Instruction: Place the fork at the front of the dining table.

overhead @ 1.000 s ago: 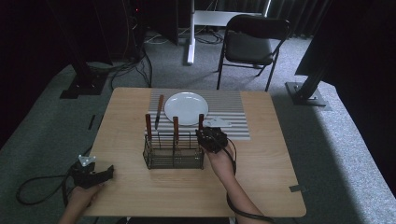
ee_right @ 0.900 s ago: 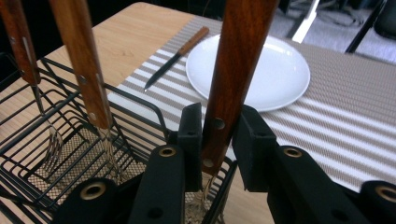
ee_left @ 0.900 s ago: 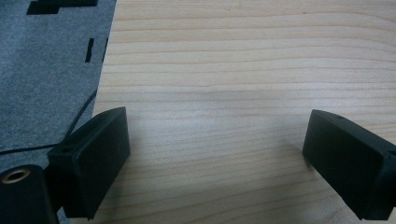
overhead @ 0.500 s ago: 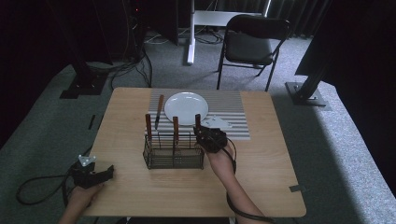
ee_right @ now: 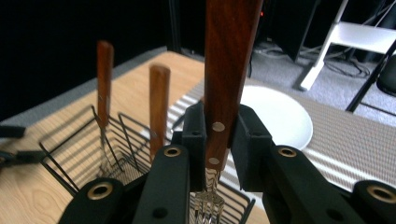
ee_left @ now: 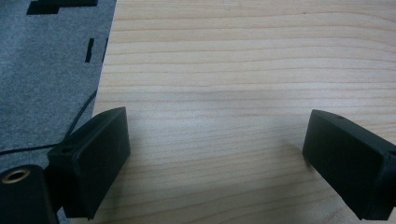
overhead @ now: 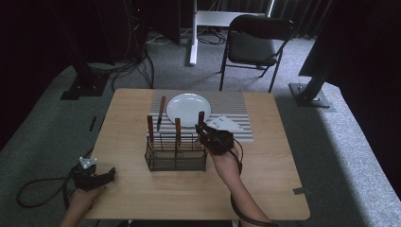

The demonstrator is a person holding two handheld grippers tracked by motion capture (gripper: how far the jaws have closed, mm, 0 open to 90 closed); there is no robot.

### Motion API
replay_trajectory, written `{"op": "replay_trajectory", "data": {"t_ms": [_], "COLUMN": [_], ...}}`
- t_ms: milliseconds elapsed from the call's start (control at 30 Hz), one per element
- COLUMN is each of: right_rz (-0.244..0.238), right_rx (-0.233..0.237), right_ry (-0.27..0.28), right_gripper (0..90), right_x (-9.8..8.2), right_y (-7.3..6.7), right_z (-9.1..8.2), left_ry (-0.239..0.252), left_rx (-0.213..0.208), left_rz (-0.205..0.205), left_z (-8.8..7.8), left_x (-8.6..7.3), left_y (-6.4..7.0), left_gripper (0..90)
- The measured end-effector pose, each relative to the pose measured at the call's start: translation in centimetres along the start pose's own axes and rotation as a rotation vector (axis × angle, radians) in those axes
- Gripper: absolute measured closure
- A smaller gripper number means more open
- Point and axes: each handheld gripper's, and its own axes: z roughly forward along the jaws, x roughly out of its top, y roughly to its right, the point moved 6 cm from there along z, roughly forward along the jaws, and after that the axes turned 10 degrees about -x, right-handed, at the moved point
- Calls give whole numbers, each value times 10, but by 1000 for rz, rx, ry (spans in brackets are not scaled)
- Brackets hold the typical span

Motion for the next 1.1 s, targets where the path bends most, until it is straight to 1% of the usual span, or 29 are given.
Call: {"op": "replay_trajectory", "data": {"t_ms": [133,233,300,367,500,733,800,933,1100], "right_rz": [-1,10,24,28,45,51,47,45,50], "right_rx": [-7,-5,-9,-15,-7,-5,-7,-14,-28], "right_ry": [41,64,76,91,119,159,165,180,175], "right_gripper": [766,767,767,767,767,767,767,766,767], "right_x": [11,17,21,26,35,52,56,63,64], "right_y": [-1,0,1,2,5,7,7,9,14], "right_z": [-9,-15,-17,-20,-27,-38,-40,-42,-36], "left_ry": [1,0,1,0,1,0,0,0,0], "left_rx": [0,0,0,-1,0,-1,-1,0,0], "left_rz": [0,0,0,0,0,0,-1,-1,-1], "left_z": [0,0,0,0,0,0,0,0,0], "left_x": [0,0,0,0,0,0,0,0,0], "left_y": [0,0,0,0,0,0,0,0,0], "left_gripper": [74,73,73,73,73,73,73,73,73]}}
